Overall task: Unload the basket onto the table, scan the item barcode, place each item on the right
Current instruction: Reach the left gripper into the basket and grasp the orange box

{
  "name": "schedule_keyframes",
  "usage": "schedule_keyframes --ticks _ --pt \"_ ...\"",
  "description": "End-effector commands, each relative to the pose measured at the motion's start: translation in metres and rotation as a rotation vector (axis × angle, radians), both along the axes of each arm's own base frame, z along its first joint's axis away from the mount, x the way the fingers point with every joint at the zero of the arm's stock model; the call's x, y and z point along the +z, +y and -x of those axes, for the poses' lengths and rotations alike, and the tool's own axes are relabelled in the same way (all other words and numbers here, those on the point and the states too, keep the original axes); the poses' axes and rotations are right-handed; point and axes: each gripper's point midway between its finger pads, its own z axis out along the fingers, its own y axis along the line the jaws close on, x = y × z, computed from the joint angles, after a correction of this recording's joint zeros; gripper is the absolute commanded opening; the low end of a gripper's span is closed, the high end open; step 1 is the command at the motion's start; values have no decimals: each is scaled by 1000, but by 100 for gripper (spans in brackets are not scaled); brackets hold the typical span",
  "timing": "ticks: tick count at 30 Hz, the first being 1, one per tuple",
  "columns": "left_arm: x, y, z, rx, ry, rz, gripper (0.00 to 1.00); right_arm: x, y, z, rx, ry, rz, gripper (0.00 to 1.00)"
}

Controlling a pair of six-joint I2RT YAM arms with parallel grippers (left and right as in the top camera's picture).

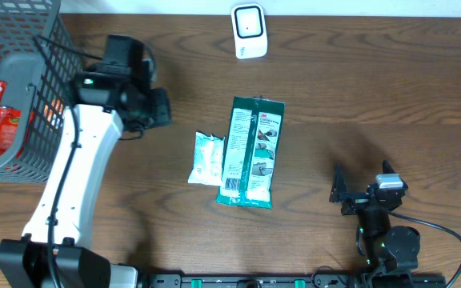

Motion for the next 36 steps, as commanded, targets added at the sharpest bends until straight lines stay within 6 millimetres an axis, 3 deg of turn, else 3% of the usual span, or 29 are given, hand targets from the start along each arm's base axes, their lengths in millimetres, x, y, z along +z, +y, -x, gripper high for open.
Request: schedule_keyframes --ticks 1,6,13,16,17,19,23,27,36 --pt "9 25 -4 53 -25 -27 39 0 -2 0 -7 -1 15 99" --pt "43 49 -18 98 -107 -34 40 0 -2 0 -7 -1 14 99" --pt "158 97 -27 207 -360 -62 40 0 -2 0 -7 -1 15 99" --pt "203 136 -26 314 -491 -115 45 0 -2 0 -7 -1 15 99" --pt "221 165 -24 392 -551 -161 49 0 -2 0 -7 -1 15 99" --pt "228 192 -22 460 -584 -188 54 0 -2 0 -7 -1 15 99" --pt "224 236 -18 563 -582 -220 62 0 -2 0 -7 -1 15 99" --pt "202 270 -17 634 -516 -229 66 0 -2 0 -7 -1 15 99" --pt "104 301 -54 647 -283 -170 83 0 -2 0 -7 -1 15 99"
